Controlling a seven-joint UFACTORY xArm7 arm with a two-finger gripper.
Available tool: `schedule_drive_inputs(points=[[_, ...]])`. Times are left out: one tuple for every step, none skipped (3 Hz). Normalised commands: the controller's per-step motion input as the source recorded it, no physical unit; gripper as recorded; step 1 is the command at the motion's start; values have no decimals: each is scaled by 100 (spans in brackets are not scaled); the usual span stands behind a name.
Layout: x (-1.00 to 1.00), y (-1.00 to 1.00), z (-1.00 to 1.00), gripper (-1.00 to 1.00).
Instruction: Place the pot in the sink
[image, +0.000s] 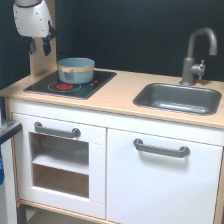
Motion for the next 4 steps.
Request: schedule_drive_inputs(points=[[23, 29, -9, 100], [32, 35, -9, 100], [44, 43, -9, 100], [44, 51, -21, 100]])
